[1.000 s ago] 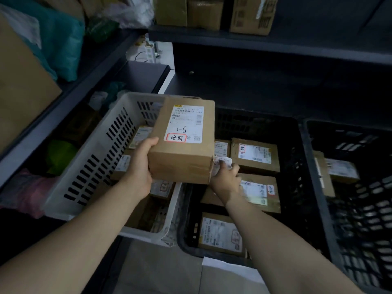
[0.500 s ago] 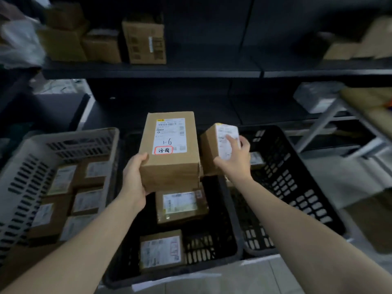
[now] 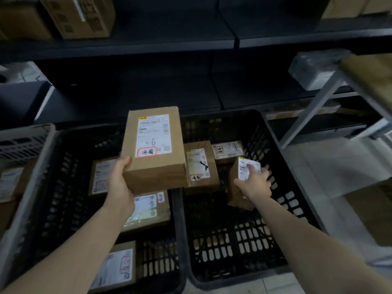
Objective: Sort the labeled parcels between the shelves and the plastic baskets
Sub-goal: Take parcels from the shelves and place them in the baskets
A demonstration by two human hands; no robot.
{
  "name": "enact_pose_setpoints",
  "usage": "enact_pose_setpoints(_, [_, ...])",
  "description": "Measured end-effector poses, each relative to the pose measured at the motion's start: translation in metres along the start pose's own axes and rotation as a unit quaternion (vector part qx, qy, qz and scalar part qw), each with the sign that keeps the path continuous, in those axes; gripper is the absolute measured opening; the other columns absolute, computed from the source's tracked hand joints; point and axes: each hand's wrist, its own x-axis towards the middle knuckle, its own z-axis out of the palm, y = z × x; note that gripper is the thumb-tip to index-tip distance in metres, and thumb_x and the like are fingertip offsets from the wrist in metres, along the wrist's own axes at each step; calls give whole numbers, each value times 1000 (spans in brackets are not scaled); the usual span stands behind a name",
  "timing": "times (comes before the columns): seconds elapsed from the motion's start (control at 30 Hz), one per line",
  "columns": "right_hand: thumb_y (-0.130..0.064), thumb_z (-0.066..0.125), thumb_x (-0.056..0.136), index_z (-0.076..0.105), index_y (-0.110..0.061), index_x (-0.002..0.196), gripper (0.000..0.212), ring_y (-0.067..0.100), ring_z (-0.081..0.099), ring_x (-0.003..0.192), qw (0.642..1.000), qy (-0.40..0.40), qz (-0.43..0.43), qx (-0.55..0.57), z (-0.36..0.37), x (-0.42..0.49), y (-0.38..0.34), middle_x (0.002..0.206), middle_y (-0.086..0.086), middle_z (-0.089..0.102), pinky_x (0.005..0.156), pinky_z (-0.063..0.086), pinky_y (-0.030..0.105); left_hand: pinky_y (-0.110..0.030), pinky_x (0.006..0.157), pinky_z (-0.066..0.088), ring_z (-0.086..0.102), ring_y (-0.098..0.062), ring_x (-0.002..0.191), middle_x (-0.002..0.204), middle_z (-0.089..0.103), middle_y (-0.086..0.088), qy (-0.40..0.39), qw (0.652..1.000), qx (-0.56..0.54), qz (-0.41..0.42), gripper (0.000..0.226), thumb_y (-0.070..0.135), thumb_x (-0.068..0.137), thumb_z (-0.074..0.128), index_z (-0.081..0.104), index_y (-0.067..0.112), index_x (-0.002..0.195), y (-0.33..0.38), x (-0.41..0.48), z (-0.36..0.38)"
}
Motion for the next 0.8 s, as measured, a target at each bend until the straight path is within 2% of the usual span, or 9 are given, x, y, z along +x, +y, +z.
enact_pose_setpoints(0.07, [-45,62,82,29,-35,148,74,44,31,127,1000,-14,-5,2,5,18,2,151,10,11,105,35,55,-36,77,50,63,-11,81,72,72,12,10,1000,-18,-1,20,37,91,46,64,29,90,-5,7,9])
enact_pose_setpoints(0.17, [-42,61,83,32,-36,146,69,43,32,126,1000,-24,9,8,16,42,0,152,9,10,104,35,56,-39,87,46,63,-10,85,73,73,14,18,999,-32,8,21,36,91,45,65,29,89,-8,16,20])
enact_pose_setpoints(0.23, [-42,62,83,32,-36,145,69,45,27,130,999,-22,41,24,25,55,-3,153,11,6,104,35,57,-36,82,48,63,-10,87,74,73,14,27,999,-33,19,20,35,91,45,64,28,91,-10,23,24])
enact_pose_setpoints(0.37, [-36,67,83,21,-32,149,81,46,16,136,988,5,118,97,43,66,-11,155,13,-3,105,33,59,-35,78,48,63,-10,88,80,73,12,29,998,-32,34,21,35,90,45,64,28,97,-11,31,28])
enact_pose_setpoints(0.53, [-31,68,84,15,-35,151,85,44,15,137,968,51,165,185,60,71,-35,157,13,-13,105,30,58,-37,76,48,63,-12,88,79,73,12,24,998,-42,28,26,37,92,41,65,28,90,-15,38,36])
enact_pose_setpoints(0.63, [-31,62,89,4,-31,154,88,46,8,141,953,20,168,252,75,87,-31,158,15,-16,113,21,57,-39,75,49,63,-12,87,78,73,12,19,998,-35,39,25,35,92,41,65,29,88,-16,42,41])
enact_pose_setpoints(0.7, [-32,61,91,-1,-22,155,90,42,4,146,947,-39,145,285,85,99,-27,160,19,-4,119,8,54,-41,79,49,63,-12,88,78,73,12,14,999,-23,47,25,34,92,40,64,29,89,-15,45,40])
enact_pose_setpoints(0.73, [-31,64,90,0,-23,155,91,41,12,145,937,-63,149,308,88,104,-28,160,20,7,119,11,54,-42,82,48,63,-13,88,78,73,12,13,999,-19,49,25,34,92,40,64,29,89,-15,46,39])
enact_pose_setpoints(0.8, [-26,66,90,3,-40,150,88,42,40,133,898,-95,191,384,89,106,-38,153,19,28,110,33,57,-45,89,46,63,-14,88,80,73,12,14,998,-13,53,25,34,92,40,64,28,91,-14,47,36])
